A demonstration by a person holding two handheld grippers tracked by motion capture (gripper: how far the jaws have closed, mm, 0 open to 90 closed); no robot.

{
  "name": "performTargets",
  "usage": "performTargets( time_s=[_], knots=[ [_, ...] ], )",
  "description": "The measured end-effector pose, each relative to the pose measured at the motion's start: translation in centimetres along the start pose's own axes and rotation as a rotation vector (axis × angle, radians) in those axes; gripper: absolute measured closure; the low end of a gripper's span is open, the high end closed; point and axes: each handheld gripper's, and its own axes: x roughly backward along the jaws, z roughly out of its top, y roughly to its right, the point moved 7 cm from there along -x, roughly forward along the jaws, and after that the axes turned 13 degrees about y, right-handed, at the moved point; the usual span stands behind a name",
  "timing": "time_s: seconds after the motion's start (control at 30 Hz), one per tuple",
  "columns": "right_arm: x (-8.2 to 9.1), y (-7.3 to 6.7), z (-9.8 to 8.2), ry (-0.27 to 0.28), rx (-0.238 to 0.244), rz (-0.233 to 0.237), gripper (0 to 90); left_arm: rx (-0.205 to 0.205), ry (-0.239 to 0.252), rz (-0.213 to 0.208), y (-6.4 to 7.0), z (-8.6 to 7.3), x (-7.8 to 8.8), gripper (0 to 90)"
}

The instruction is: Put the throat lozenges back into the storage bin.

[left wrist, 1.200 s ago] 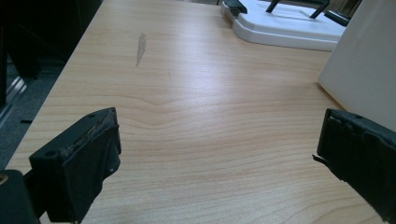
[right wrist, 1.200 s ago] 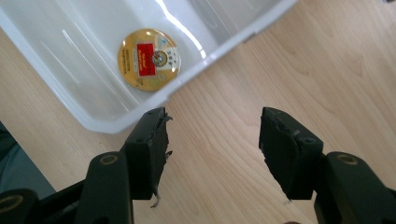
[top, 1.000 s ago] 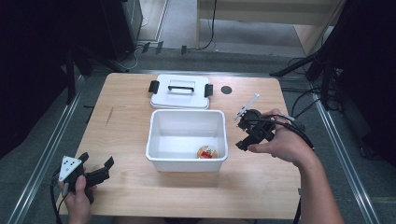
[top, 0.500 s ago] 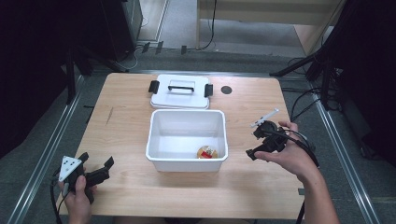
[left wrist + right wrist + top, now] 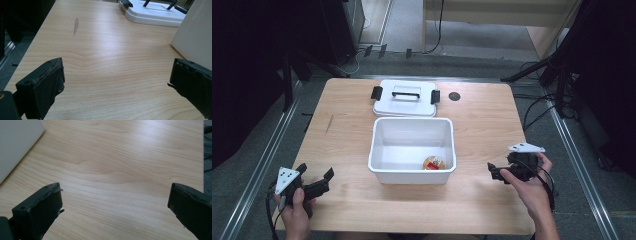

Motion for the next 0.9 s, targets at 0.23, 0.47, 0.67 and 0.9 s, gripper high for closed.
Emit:
performTargets(
  time_s=[0.23,0.47,0.67,0.9],
  knots=[
    [1.4,2.4,-2.9,0.108,-0.070,-0.044,0.0,0.002,0.003,0.002,0.0,0.0,0.0,0.0],
    [3.2,4.4,-5.0,0.217,-0.130,-0.095,0.0,0.006,0.006,0.003,0.0,0.0,0.0,0.0],
    [4.2,5.0,-6.5,0.244,-0.153,-0.117,0.0,0.008,0.007,0.003,-0.1,0.0,0.0,0.0],
    [5.0,5.9,-8.1,0.269,-0.200,-0.144,0.0,0.009,0.007,0.004,-0.1,0.0,0.0,0.0]
  ],
)
